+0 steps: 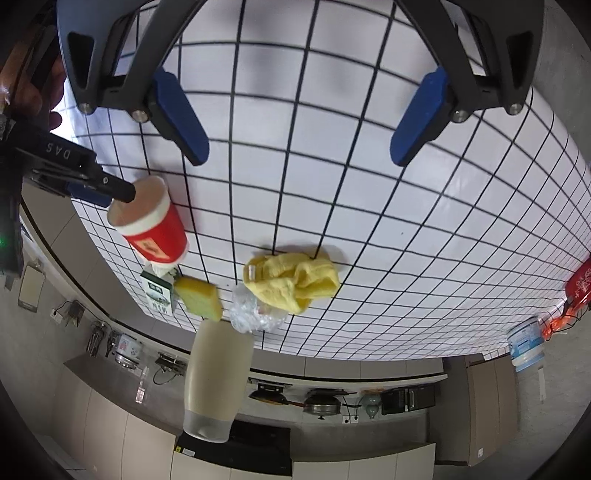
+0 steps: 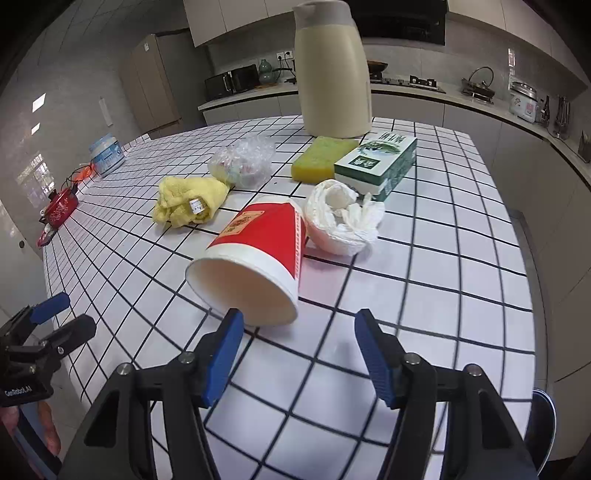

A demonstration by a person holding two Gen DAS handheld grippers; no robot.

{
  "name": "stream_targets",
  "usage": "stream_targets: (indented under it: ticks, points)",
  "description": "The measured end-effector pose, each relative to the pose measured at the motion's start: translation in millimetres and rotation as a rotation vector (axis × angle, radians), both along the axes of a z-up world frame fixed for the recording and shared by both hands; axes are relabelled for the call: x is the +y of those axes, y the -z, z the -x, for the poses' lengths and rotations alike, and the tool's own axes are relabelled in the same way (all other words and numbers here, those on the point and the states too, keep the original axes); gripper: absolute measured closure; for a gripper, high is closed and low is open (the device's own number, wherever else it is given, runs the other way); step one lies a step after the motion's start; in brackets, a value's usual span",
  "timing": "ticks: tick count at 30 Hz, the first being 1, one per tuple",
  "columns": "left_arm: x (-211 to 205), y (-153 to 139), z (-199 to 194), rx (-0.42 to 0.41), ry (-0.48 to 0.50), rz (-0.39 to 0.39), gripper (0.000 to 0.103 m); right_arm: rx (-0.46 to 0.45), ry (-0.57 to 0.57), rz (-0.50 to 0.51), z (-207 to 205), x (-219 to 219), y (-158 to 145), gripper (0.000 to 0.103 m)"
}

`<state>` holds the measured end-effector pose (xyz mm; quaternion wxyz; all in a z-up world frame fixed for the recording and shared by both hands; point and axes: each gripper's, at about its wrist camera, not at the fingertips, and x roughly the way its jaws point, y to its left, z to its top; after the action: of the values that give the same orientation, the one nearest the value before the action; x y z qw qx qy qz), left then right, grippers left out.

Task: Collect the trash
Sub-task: 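Grasp the red paper cup with the right tool while the left tool grasps the yellow cloth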

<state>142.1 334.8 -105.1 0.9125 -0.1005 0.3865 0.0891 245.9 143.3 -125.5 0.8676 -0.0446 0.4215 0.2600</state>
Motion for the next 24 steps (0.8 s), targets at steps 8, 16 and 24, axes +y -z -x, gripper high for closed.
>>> stream_targets:
  ticks: [8, 16, 24]
  points:
    - [7.4, 8.4, -33.8, 0.008, 0.031, 0.013, 0.009, 0.01, -0.004, -0.007, -21.6, 18.6, 7.3, 0.098]
    - [11.1, 9.3, -77.4, -0.028, 0.049, 0.009, 0.017, -0.043, 0.0, -0.062, -42.2, 29.0, -8.8, 0.098]
    - [22.9, 16.6, -121.9, -0.02, 0.063, 0.057, 0.028, -0.1, 0.05, -0.083, -77.3, 38.8, -23.0, 0.098]
